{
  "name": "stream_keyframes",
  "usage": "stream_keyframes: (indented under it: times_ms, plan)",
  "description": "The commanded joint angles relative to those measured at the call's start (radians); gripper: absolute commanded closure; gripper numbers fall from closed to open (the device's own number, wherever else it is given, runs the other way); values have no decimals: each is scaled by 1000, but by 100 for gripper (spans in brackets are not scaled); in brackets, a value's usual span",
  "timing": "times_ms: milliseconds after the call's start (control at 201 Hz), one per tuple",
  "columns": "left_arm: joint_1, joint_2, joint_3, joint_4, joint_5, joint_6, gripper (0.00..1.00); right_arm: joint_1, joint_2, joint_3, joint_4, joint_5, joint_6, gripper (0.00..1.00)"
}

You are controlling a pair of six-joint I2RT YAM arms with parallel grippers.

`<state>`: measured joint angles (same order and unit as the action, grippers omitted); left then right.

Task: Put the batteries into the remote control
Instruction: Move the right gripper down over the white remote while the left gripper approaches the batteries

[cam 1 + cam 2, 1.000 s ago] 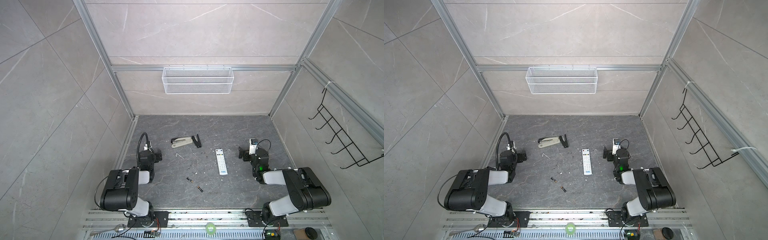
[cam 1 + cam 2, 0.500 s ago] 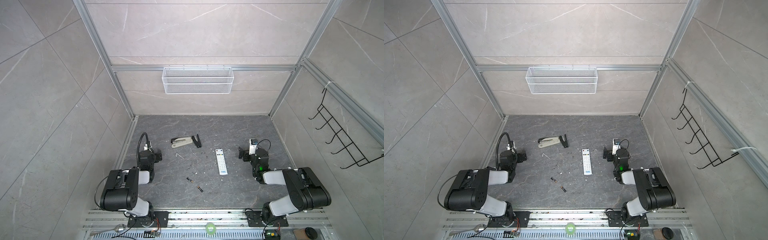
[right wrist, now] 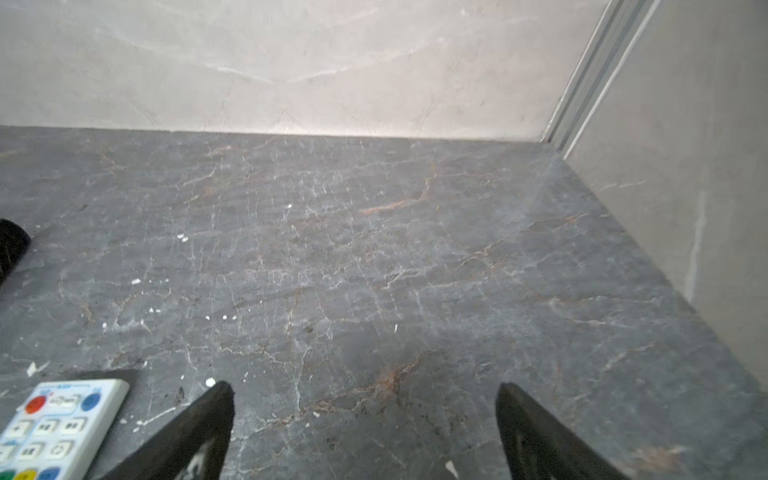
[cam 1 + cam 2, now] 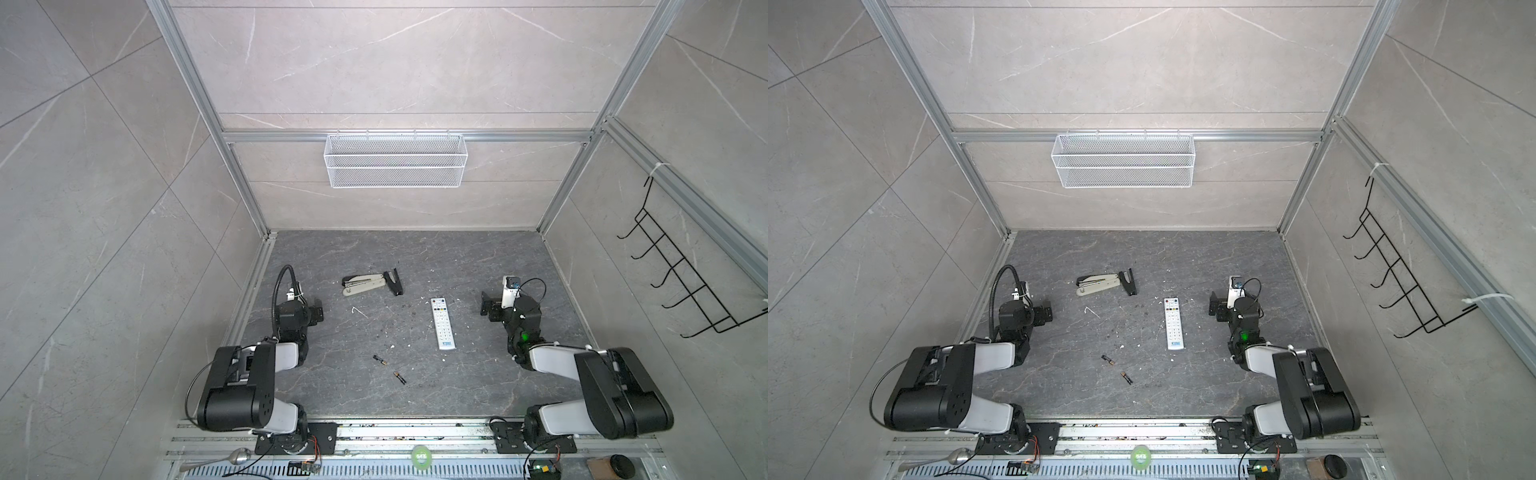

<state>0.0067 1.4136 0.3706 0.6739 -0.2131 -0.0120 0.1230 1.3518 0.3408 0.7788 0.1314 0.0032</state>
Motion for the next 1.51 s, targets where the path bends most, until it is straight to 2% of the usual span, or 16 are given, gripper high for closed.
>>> stream_keyframes:
  times_ms: [0,120,174,249,329,438,508,612,732,921,1115,1509]
  plan:
    - [-22,-100,86,-167,-45,-26,0,30,-129,42,-205,79,34,0]
    - [-87,-221,128,-334,-60,-34,0,36,-245,212,-656,119,193,1]
    - [-117,-281,152,-430,-48,-76,0,40,-261,263,-752,69,198,1]
    - [-163,-358,217,-631,-64,-209,0,51,-288,309,-870,27,217,1]
    - [-187,-413,268,-799,48,-303,0,64,-311,347,-989,-30,232,1]
    - [-217,-462,250,-852,257,-401,0,94,-304,367,-1093,-155,256,0]
    - [-284,-477,239,-870,306,-439,0,135,-287,363,-1128,-200,274,0]
    - [-437,-479,243,-891,259,-465,0,223,-271,338,-1130,-206,308,1]
    - [-585,-448,227,-849,263,-510,0,311,-238,336,-1132,-183,331,0]
    - [-733,-390,171,-748,199,-562,0,440,-106,357,-1109,-131,362,0]
    - [-805,-378,135,-714,144,-577,0,547,-10,381,-1098,-50,391,0]
    - [-811,-453,82,-722,84,-577,0,616,128,439,-1148,88,409,1]
